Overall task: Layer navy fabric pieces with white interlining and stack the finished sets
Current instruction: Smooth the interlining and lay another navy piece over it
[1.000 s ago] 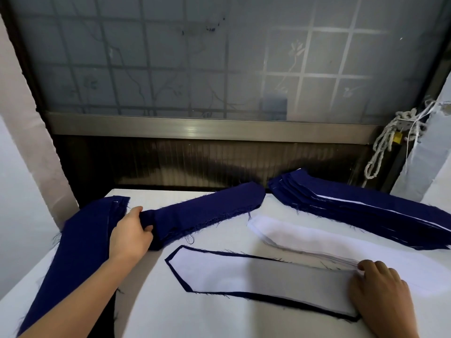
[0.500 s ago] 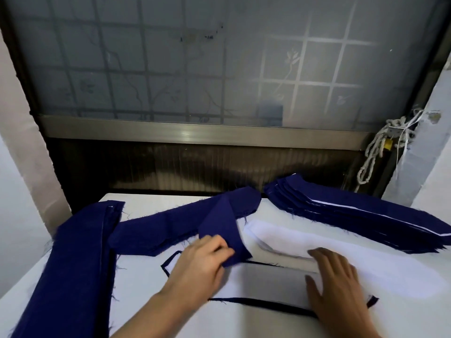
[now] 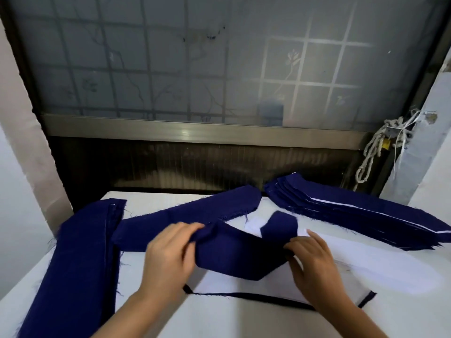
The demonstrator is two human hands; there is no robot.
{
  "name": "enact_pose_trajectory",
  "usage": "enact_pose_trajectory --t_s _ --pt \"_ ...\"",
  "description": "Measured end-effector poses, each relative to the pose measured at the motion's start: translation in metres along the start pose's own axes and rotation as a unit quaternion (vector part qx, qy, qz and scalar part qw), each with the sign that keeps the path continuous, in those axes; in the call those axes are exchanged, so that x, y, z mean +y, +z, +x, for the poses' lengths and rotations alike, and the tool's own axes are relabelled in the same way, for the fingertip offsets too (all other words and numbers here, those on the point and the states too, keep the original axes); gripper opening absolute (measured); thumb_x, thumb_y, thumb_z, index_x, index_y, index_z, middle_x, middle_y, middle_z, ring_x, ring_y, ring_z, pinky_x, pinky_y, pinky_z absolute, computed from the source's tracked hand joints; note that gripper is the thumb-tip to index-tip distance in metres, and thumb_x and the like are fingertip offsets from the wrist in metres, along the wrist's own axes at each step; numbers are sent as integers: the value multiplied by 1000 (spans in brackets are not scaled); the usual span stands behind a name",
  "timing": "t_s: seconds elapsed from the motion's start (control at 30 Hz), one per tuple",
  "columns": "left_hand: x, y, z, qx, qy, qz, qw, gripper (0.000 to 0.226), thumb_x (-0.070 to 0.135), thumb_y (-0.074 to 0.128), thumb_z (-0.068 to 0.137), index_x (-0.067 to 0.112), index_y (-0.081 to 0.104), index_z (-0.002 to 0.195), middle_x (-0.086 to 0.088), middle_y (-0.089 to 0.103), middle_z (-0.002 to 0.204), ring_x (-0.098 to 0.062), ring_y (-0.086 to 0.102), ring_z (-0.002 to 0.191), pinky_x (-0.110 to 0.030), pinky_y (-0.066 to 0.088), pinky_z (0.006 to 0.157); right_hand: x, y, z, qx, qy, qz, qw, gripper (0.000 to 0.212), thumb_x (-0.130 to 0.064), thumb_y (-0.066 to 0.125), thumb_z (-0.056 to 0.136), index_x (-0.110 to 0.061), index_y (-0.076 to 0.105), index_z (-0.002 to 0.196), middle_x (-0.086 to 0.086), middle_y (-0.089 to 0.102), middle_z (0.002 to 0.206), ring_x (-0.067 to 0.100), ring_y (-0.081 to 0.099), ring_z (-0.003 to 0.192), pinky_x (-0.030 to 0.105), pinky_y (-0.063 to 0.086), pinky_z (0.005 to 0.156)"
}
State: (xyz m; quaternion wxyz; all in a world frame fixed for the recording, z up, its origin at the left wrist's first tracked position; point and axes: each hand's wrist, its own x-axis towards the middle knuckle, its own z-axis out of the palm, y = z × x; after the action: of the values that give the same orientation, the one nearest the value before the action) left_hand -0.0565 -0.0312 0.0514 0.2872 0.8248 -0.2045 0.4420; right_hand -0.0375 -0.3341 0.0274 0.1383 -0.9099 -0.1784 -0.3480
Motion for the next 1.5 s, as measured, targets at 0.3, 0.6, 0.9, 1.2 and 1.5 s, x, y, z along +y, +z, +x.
enact_pose_trajectory --t_s 0.3,0.6,0.9,1.2,1.5 --pt "-40 7 -19 70 -231 -22 970 16 3 66 90 8 73 103 11 68 79 -8 63 72 -18 49 66 64 -28 -33 18 7 -165 986 23 0 53 74 -5 73 85 5 60 78 33 61 78 44 38 96" --pt "-52 8 -30 37 -343 -51 937 8 26 70 90 22 68 84 13 63 57 -6 62 60 -22 48 56 72 -47 -45 76 239 37 967 15 1 65 85 -11 60 79 2 63 75 27 57 63 24 42 68" --pt "-60 13 -42 -102 -396 53 911 15 31 78 82 26 68 72 7 57 48 -8 57 52 -25 36 48 73 -31 -60 17 397 97 912 12 -11 67 88 -20 58 91 0 62 63 24 59 64 37 41 63" --pt "-59 14 -42 -154 -382 77 908 16 31 75 84 34 64 72 10 61 56 -8 58 59 -26 41 51 66 -32 -62 -29 372 28 927 14 -11 67 86 -19 61 96 -3 66 72 29 55 67 36 39 63" --pt "-58 14 -43 -142 -365 85 916 23 33 68 90 26 59 70 7 59 56 -13 57 60 -32 46 55 66 -30 -62 -2 365 17 931 24 -2 65 84 -13 60 104 12 69 83 38 63 77 39 43 66"
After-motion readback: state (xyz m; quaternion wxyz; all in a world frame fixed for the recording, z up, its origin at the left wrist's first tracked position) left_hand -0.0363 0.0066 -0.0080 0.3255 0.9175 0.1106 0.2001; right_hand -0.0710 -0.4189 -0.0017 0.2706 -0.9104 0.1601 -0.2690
